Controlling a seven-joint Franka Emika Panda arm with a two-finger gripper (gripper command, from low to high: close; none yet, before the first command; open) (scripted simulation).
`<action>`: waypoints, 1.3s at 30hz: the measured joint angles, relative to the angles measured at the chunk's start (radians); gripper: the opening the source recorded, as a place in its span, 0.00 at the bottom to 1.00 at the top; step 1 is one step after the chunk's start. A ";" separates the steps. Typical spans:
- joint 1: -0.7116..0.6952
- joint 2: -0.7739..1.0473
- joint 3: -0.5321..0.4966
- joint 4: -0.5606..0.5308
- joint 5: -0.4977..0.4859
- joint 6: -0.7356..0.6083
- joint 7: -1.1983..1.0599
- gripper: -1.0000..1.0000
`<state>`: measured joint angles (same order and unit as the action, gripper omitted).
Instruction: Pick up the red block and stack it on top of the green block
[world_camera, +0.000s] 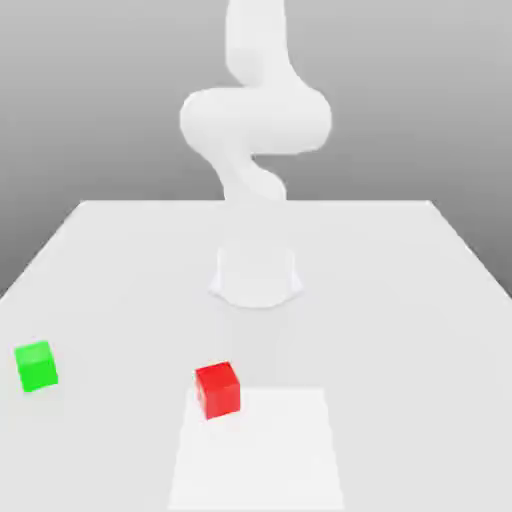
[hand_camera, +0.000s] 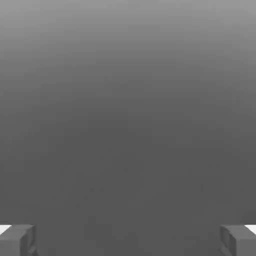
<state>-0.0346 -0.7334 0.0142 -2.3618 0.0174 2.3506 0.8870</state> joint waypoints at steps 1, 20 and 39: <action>-0.016 0.033 0.008 -0.029 0.008 0.025 0.043 0.50; -0.275 0.603 0.159 -0.538 0.047 0.452 0.853 0.50; -0.229 0.826 0.074 -0.536 -0.075 0.641 0.980 0.00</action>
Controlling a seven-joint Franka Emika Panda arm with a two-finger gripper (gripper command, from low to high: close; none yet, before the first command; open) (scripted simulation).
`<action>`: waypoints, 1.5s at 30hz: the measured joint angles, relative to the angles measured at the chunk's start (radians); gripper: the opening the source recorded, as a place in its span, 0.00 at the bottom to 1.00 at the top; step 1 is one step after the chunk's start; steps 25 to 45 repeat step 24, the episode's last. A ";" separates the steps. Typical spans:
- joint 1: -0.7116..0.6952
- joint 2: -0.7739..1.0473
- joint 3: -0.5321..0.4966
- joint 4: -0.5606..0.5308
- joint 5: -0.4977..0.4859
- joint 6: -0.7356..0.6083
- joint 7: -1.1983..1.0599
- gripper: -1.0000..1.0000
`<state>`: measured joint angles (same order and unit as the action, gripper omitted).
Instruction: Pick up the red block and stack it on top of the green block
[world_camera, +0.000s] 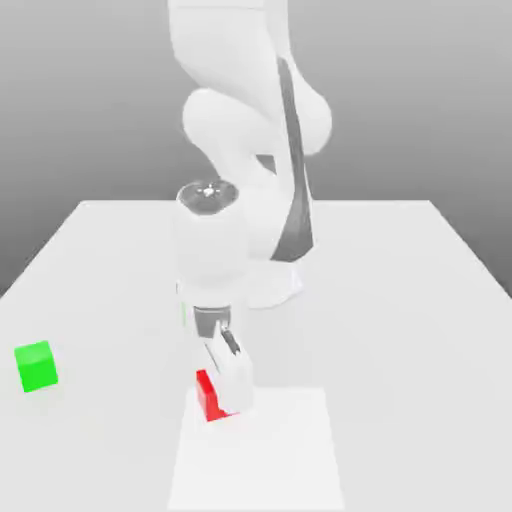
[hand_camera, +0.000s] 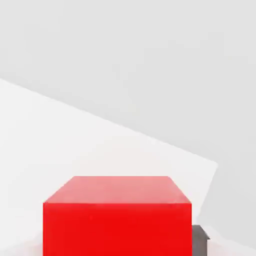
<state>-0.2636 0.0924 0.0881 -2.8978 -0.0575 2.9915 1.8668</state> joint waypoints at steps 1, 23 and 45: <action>0.002 -0.035 0.005 -0.005 0.022 -0.030 -0.015 0.00; -0.488 0.082 -0.233 0.265 0.135 -0.187 -0.531 1.00; -0.488 0.082 -0.233 0.265 0.135 -0.187 -0.531 1.00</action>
